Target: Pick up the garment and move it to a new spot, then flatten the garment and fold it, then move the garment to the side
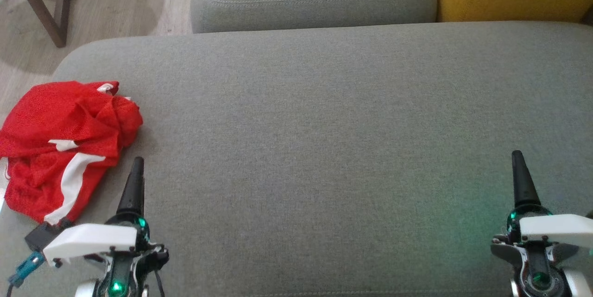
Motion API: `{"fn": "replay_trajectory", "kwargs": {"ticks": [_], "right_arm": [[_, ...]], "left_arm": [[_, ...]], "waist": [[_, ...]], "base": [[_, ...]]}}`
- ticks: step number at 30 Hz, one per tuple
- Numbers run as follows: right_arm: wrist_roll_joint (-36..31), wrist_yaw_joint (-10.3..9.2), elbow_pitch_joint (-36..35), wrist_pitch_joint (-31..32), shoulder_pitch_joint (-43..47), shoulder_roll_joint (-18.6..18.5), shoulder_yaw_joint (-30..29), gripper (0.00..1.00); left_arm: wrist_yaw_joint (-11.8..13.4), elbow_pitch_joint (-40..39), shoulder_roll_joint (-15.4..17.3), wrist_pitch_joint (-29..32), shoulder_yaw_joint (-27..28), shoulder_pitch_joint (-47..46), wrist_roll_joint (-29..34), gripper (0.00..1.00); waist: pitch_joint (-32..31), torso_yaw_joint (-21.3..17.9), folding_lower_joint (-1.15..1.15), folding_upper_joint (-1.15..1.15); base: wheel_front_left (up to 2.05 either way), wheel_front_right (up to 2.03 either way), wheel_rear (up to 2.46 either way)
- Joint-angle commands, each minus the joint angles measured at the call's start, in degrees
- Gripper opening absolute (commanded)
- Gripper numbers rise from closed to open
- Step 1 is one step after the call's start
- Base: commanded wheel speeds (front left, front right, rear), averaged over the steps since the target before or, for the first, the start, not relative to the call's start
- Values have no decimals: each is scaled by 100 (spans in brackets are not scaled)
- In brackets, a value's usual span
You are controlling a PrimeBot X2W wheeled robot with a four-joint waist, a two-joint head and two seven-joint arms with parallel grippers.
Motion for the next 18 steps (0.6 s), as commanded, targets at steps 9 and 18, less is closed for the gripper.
{"fn": "replay_trajectory", "kwargs": {"ticks": [9, 18], "right_arm": [[-1014, 31, -361, -225, -284, -191, 186, 100], [-1819, 39, -465, -396, -310, -227, 338, 100]], "left_arm": [[-20, -362, 107, -196, -24, -399, 978, 100], [-15, -451, 175, -363, -113, -411, 1912, 100]], "waist": [[6, -4, 0, 0], [16, -2, 0, 0]], "base": [[0, 0, 0], [0, 0, 0]]}}
